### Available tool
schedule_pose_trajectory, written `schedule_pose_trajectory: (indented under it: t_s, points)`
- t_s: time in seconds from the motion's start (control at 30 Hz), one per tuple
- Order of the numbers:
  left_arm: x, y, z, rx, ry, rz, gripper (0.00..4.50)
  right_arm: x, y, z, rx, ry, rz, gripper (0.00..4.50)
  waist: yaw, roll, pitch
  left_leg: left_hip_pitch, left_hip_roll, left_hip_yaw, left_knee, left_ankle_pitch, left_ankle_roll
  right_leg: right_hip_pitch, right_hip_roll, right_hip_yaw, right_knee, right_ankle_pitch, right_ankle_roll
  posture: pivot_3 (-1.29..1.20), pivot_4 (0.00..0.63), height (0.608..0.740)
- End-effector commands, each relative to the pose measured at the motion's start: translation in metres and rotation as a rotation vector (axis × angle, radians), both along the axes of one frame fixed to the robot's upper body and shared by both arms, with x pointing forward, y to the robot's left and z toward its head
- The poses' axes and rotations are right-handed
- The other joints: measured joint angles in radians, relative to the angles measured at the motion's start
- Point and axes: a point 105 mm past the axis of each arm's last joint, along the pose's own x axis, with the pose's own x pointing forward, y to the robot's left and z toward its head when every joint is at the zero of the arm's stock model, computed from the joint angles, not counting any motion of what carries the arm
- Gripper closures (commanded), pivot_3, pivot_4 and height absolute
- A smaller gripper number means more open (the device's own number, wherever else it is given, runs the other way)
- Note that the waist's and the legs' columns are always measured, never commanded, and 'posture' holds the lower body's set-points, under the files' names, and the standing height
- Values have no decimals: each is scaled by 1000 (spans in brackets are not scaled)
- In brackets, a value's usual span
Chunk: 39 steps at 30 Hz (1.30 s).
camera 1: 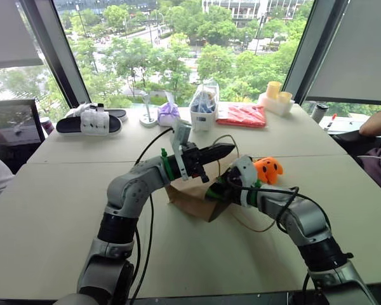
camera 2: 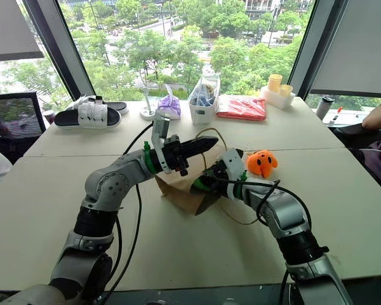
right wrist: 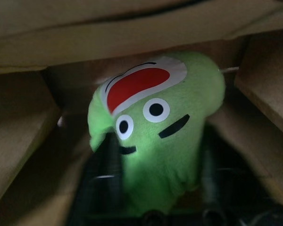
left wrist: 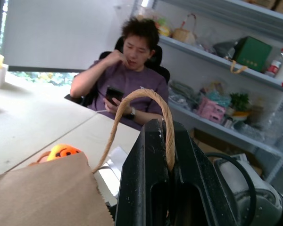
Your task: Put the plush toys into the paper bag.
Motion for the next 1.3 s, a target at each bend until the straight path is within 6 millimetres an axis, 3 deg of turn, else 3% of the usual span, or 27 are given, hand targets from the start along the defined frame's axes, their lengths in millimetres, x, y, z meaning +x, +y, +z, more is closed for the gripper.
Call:
schedule_pose_trajectory:
  t_s: [0.03,0.07,0.2,0.33,0.47,0.53,0.6,0.67,0.83,0.97,1.0,1.1,1.3]
  points:
    - [-1,4,11,-30,-26,12,4500,0,-1,14,6,-61,14,467,-1,0,0,0,0,0,0,0,0,0,0,0,0,0,0,0,150,740]
    - [0,4,10,-29,-26,12,4500,-1,-2,14,3,-64,12,51,-1,0,0,0,0,0,0,0,0,0,0,0,0,0,0,0,150,740]
    - [2,2,3,-2,-20,23,4500,-19,-19,31,37,-102,31,51,3,0,0,0,0,0,0,0,0,0,0,0,0,0,0,0,150,740]
    - [7,3,-4,14,-7,45,4500,-56,-48,65,212,-109,52,51,3,0,0,0,0,0,0,-1,2,1,0,0,-1,0,0,0,150,740]
    - [9,3,-6,13,0,47,4500,-73,-67,81,303,-104,37,51,-1,0,0,1,0,0,0,-3,5,2,0,0,0,0,0,0,150,740]
    - [7,1,-8,17,7,33,4500,-60,-103,87,320,-157,-120,51,0,0,0,1,0,0,0,-3,6,2,0,0,0,0,0,0,150,740]
    - [6,1,-8,19,9,27,4500,-26,-135,81,280,-203,-342,51,-2,0,0,2,0,1,1,-3,6,2,0,0,0,0,0,0,150,740]
    - [5,0,-8,20,9,26,4500,2,-148,67,195,-203,-480,51,-5,0,0,2,0,3,1,-3,6,2,0,2,0,0,0,0,150,740]
    - [3,3,-9,21,9,43,4500,56,-143,33,-45,-175,-572,51,-10,0,0,2,1,3,0,0,1,-1,1,3,2,1,-1,0,150,740]
    - [4,6,-9,22,9,64,4500,79,-143,2,-284,-113,-567,51,-7,1,0,1,1,4,-2,1,-1,-3,1,4,1,1,-1,0,150,740]
    - [4,7,-9,23,8,71,4500,83,-143,-1,-227,-78,-592,51,-4,1,0,0,1,4,-2,1,-1,-3,1,4,1,1,-1,0,150,740]
    - [5,12,-8,25,-1,97,4500,90,-147,-11,-235,-36,-626,912,-3,0,0,-1,0,3,-2,1,-2,-2,1,4,-1,1,-1,0,150,740]
    - [9,18,-7,17,3,131,4500,90,-150,-16,-238,-35,-625,3856,-6,0,0,1,0,3,-1,1,-2,1,1,4,-1,1,-1,0,150,740]
